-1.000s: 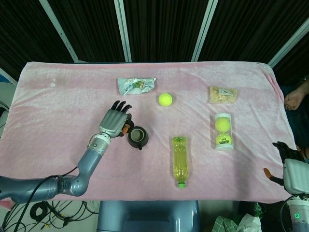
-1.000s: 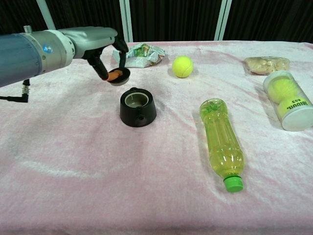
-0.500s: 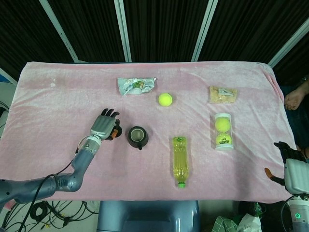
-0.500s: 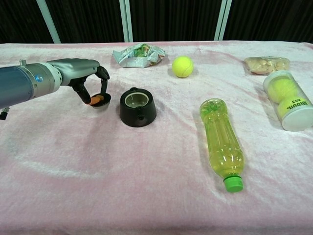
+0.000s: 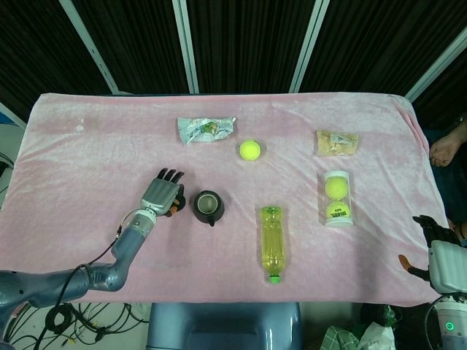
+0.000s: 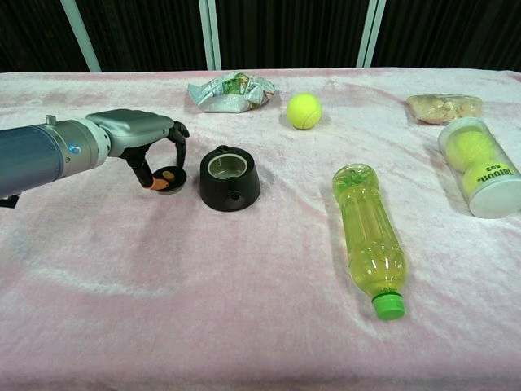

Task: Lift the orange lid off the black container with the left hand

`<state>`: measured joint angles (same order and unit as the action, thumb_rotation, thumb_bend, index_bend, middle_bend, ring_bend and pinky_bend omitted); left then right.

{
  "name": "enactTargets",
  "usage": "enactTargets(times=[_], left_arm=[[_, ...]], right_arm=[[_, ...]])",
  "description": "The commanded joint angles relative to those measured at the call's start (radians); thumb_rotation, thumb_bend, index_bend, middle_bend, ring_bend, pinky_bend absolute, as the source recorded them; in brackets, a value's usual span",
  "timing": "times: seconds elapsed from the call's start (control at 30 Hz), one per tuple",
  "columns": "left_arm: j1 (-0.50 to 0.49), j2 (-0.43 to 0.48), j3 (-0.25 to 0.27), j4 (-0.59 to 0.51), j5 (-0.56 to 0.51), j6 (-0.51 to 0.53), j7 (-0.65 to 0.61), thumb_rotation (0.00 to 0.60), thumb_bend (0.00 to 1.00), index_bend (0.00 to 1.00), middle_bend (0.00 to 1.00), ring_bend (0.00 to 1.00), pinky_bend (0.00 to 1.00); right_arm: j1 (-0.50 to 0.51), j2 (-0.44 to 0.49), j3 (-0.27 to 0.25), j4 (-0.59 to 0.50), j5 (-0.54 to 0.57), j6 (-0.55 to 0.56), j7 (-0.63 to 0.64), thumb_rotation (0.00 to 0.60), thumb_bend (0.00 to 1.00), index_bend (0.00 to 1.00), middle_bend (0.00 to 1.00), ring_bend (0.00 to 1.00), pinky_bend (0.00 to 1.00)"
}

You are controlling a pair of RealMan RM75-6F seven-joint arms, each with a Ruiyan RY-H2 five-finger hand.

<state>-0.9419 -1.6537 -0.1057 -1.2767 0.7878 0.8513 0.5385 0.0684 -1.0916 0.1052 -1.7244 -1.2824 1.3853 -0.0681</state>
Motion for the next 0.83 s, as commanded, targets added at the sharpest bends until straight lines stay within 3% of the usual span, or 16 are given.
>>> enactTargets(times=[0.03,0.27,0.47,0.63,0.83], left_arm=[[0.008,0.025,-0.02,-0.038,0.032,0.021,-0.032,0.6,0.05,0.12,0.04,0.0,0.0],[0.06,0.16,-0.07,-0.222,0.138,0.134,-0.118,0.6,0.07,0.19,0.05,0.0,0.0],[0.158,0.35,-0.036,-0.44,0.175,0.244,-0.107,0.6,0.1,0.22,0.07,0.0,0.0],[0.323,0.565,0.052,-0.686,0.242,0.384,-0.169,0.6,0.11,0.23,0.07,0.0,0.0],[0.515,0.704,0.203,-0.763,0.499,0.529,-0.322,0.6,0.11,0.22,0.05,0.0,0.0]], right_arm=[[0.001,0.001,0.002,0.001,-0.001,0.002,-0.002,0.6,0.15,0.2,0.15,0.21,0.18],[0.001,-0.001,0.002,0.0,0.002,0.001,-0.001,0.6,0.15,0.2,0.15,0.21,0.18],[0.0,0.001,0.006,0.003,0.006,0.005,0.0,0.6,0.15,0.2,0.15,0.21,0.18],[0.0,0.001,0.005,0.011,-0.003,0.012,-0.009,0.6,0.15,0.2,0.15,0.21,0.18],[0.001,-0.005,-0.001,0.023,-0.034,0.028,-0.022,0.6,0.15,0.2,0.15,0.21,0.18]])
